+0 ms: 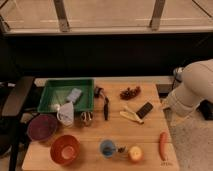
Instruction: Stack bowls into tray
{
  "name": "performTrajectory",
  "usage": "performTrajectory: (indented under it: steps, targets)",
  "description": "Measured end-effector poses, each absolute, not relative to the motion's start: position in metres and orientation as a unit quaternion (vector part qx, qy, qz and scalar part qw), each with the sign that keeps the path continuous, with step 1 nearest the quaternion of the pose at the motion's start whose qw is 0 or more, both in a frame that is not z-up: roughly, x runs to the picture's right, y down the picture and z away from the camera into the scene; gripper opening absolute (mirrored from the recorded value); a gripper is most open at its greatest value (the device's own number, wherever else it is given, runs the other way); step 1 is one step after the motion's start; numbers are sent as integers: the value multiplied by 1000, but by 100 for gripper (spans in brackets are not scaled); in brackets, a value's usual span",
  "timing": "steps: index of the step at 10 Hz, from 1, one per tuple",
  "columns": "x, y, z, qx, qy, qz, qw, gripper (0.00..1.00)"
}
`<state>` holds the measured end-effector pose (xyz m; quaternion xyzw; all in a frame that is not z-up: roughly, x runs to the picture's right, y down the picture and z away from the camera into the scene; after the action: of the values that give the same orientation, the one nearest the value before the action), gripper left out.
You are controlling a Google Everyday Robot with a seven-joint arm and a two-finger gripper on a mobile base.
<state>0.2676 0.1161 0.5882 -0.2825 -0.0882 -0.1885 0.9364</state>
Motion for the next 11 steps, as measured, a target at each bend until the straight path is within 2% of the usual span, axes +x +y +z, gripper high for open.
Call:
performTrajectory:
  steps: [8,11]
  targets:
    - [264,110,589,-281,-89,-210,932,53]
    - [218,93,589,-266,-118,-294,910,53]
